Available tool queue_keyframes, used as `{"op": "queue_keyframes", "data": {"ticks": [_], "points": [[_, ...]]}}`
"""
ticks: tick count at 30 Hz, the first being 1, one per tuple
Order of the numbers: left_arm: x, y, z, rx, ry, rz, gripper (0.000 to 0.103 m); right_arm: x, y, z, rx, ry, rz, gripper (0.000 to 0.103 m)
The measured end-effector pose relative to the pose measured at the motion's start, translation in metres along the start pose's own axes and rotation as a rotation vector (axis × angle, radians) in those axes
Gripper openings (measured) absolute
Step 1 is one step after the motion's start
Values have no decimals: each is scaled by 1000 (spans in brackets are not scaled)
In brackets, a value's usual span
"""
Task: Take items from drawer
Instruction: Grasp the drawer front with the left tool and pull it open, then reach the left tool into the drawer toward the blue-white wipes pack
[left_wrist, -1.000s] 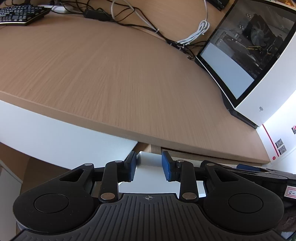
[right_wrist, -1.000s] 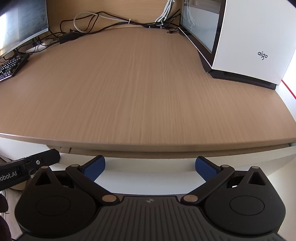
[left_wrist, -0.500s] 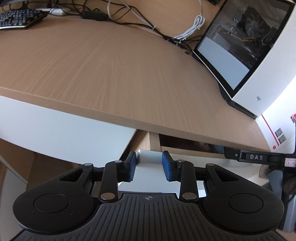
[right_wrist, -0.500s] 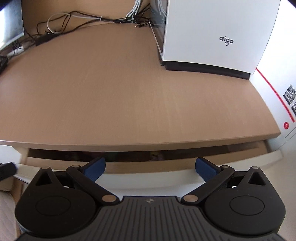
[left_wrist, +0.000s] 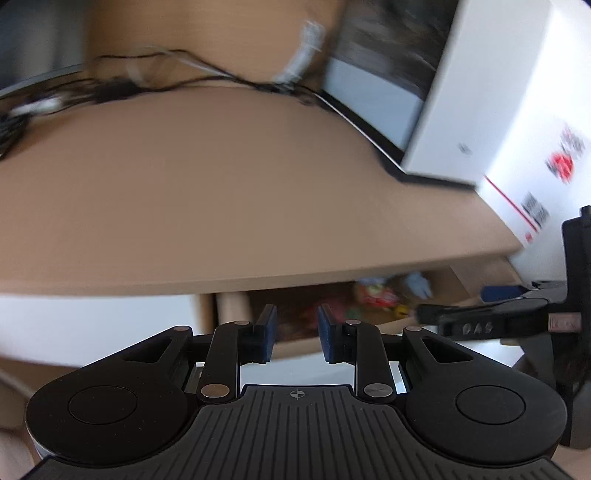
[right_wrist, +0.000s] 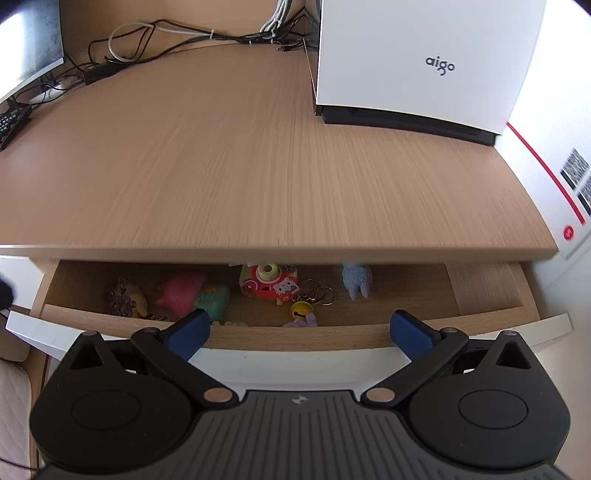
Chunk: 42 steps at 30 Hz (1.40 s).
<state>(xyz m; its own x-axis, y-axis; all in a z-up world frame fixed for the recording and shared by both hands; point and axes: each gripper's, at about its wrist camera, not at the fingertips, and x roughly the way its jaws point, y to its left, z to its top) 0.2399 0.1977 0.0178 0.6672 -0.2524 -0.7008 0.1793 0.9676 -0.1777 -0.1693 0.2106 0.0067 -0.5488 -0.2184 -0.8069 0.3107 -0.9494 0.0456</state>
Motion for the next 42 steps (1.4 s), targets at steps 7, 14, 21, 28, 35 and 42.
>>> {"op": "queue_keyframes", "data": {"ticks": [7,14,21,28,35,42], "points": [[25,-26,-10,-25,116,2,27,-22,-10,-25,8,5,19,103],[12,-34,-45,-17,198,-15,27,-43,-14,-50,20,35,38,103],[-12,-36,-66,-42,257,-9,27,-65,-20,-75,33,67,64,103],[-17,-54,-76,15,342,-3,27,-93,-19,-105,-56,76,85,103],[-19,-63,-80,22,388,7,26,-107,-66,-91,108,6,125,103],[-18,-66,-66,24,401,-60,23,-85,-103,-75,206,24,68,103]]}}
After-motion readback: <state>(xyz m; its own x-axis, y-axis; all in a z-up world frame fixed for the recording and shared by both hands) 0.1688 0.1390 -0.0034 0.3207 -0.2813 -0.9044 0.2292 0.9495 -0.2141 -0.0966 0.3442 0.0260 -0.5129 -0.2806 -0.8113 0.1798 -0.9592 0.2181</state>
